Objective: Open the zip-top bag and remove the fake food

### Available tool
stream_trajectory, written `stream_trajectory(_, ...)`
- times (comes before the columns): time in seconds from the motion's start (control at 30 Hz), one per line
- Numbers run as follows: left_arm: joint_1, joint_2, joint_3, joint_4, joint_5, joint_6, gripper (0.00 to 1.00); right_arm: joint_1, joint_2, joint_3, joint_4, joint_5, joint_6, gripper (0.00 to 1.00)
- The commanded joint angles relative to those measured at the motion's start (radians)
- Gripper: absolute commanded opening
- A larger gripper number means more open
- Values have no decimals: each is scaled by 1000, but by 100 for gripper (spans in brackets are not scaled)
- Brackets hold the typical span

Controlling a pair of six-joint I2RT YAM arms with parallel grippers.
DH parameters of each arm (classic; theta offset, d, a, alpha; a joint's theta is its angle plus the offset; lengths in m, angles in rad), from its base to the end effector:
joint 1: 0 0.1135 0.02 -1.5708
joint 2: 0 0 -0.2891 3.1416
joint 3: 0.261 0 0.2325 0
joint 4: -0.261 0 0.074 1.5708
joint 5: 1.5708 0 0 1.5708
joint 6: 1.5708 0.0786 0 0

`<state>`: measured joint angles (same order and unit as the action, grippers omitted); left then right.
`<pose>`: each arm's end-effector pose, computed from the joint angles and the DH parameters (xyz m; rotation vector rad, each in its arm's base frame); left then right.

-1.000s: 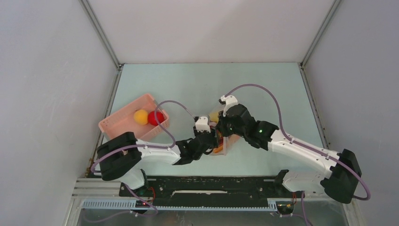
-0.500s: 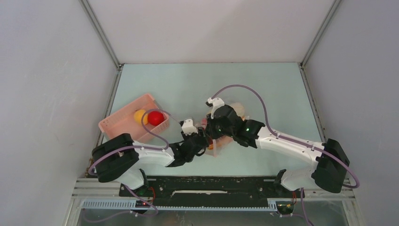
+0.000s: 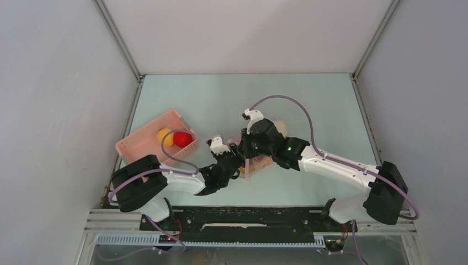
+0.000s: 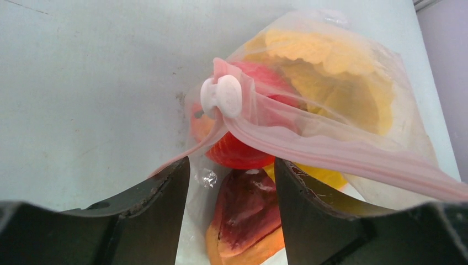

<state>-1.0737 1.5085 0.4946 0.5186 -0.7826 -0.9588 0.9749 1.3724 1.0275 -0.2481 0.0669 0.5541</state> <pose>0.1850 -0.2248 0.1814 -0.3571 1.9208 -0.5497 0.1846 0.2628 0.2923 -0.4356 2.2338 0.7829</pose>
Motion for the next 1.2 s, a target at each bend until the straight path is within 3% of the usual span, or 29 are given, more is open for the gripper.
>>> stream_trajectory(0.0, 0, 39, 18, 235, -49, 50, 62, -1, 22, 35, 59, -118, 56, 0)
stream_trajectory(0.27, 1, 59, -13, 276, -47, 26, 65, -74, -33, 35, 25, -203, 0, 47)
stream_trajectory(0.43, 10, 42, -33, 279, -33, 11, 71, -155, -92, 102, -77, -230, -107, 65)
stream_trajectory(0.63, 22, 6, -52, 275, -9, -16, 75, -359, -93, 118, -85, -271, -183, 71)
stream_trajectory(0.83, 41, -30, -60, 255, 34, -52, 74, -563, 70, 139, -19, -333, -212, 74)
stream_trajectory(1.17, 77, -66, -88, 244, 100, -73, 75, -725, 290, 128, -5, -300, -223, 77)
